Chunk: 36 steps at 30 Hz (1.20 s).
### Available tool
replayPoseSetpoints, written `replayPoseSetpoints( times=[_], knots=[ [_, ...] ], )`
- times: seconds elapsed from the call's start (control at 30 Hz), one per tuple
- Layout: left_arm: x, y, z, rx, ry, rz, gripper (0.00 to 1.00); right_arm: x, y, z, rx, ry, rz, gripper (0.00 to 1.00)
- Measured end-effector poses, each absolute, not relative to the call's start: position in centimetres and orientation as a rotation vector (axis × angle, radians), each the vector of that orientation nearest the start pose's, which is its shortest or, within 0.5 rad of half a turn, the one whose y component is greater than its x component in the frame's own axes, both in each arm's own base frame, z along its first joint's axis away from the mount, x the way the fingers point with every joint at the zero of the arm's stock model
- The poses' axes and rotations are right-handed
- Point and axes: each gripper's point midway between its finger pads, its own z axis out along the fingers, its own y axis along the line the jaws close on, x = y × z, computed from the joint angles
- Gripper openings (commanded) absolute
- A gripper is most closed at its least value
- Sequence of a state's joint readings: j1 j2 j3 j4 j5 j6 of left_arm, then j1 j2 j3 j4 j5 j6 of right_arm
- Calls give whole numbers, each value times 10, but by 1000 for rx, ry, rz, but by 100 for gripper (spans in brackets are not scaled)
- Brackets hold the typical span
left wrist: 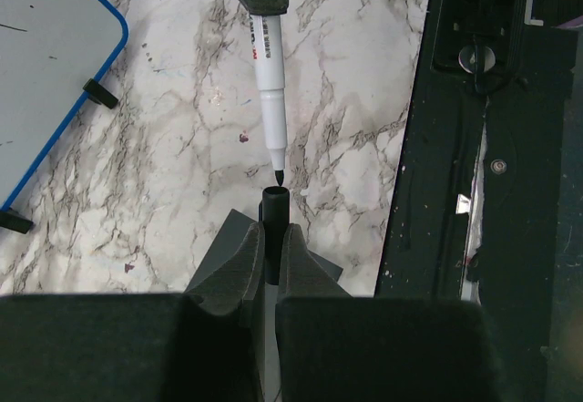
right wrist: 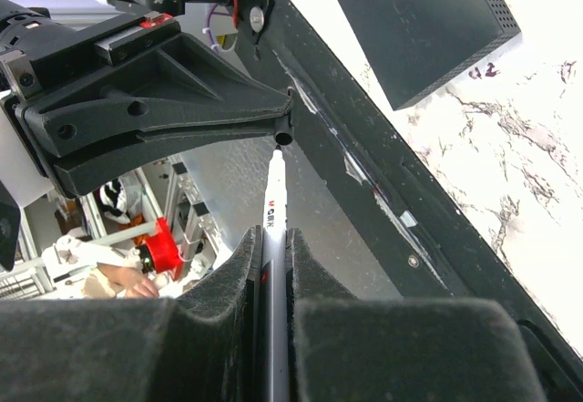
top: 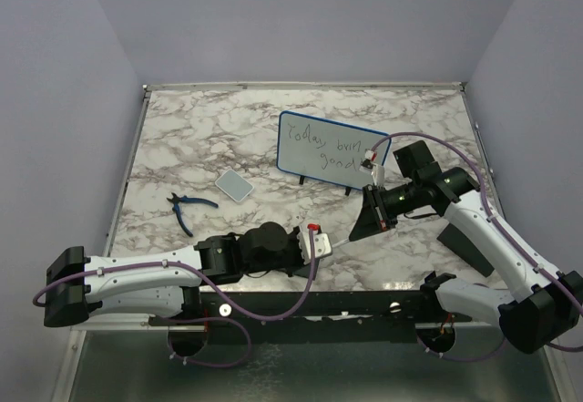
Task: Write a sentence on the whiteboard
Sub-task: Close the whiteboard marker at the center of the board.
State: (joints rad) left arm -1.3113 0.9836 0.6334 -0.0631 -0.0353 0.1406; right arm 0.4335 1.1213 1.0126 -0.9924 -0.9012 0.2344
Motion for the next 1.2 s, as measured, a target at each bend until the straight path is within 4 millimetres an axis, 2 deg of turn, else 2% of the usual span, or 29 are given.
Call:
replayPoseSetpoints(
  times=[1.2],
  knots=[
    [91,-324,167,1367,1542,-724,0,116,215,197,-577,2670,1400,1]
  ],
)
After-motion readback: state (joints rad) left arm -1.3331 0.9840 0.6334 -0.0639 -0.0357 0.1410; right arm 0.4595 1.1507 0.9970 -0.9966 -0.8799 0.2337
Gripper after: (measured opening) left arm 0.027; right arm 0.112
